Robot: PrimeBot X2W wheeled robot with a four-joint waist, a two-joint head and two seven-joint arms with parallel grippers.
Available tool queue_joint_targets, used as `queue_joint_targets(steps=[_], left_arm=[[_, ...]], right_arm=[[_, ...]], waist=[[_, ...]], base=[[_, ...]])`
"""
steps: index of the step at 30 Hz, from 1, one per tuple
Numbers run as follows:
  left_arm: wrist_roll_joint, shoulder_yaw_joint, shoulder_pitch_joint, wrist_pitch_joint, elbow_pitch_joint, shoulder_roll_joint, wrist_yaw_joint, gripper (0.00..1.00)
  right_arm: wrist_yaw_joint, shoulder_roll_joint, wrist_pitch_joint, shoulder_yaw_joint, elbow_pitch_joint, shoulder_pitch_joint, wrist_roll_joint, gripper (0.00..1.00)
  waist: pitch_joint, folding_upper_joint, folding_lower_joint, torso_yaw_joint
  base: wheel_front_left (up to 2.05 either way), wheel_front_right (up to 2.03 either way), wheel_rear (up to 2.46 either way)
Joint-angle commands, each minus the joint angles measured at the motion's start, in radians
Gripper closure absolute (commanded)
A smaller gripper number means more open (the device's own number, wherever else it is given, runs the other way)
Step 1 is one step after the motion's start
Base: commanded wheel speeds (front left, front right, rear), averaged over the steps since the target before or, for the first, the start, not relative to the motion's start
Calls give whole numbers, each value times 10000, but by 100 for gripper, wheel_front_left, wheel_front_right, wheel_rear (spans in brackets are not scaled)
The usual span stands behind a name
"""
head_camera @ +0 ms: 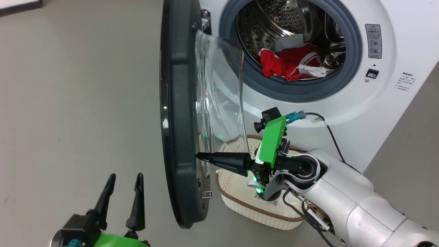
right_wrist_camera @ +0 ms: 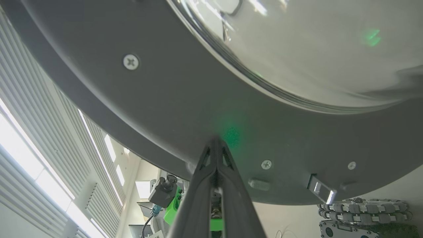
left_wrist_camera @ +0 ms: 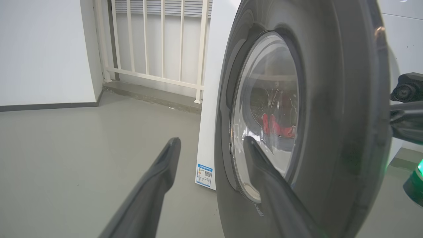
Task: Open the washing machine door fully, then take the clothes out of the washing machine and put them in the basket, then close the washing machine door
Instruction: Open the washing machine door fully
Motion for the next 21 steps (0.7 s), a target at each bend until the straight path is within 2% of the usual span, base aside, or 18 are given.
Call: queue_joint_targets(steps=[1, 4, 5, 7, 8, 9, 14, 21], left_arm=[[-54, 342, -88, -78, -288, 141, 52, 0], [-72, 347, -62, -78, -259, 141, 63, 0], [-72, 348, -60, -78, -245, 141, 66, 0], [-58, 355, -56, -78, -215, 141, 71, 0], [-58, 355, -56, -78, -215, 141, 71, 0], [-46, 365, -54, -78, -199, 141, 67, 0], [62, 387, 48, -78, -85, 141, 21, 0], [160, 404, 95, -78, 2, 141, -13, 0]], right_arm=[[8, 267, -117, 29, -229, -243, 118, 100], [8, 267, -197, 10, -171, -200, 12, 100], [8, 267, -278, -48, -138, -170, -72, 78], [8, 267, -384, -197, -124, -68, -278, 25], [8, 267, -384, -197, -124, -68, -278, 25], [8, 267, -436, -290, -135, -17, -444, 0], [8, 79, -1127, -845, -445, 463, -1900, 0], [8, -635, -2978, -980, -1192, 1293, -4514, 0]], waist=[[2, 0, 0, -9], [-24, 0, 0, -38], [-39, 0, 0, -52], [-88, 0, 0, -83], [-88, 0, 0, -83], [-107, 0, 0, -100], [-276, 0, 0, -221], [-444, 0, 0, -384]], base=[[0, 0, 0], [0, 0, 0], [0, 0, 0], [0, 0, 0], [0, 0, 0], [0, 0, 0], [0, 0, 0], [0, 0, 0]])
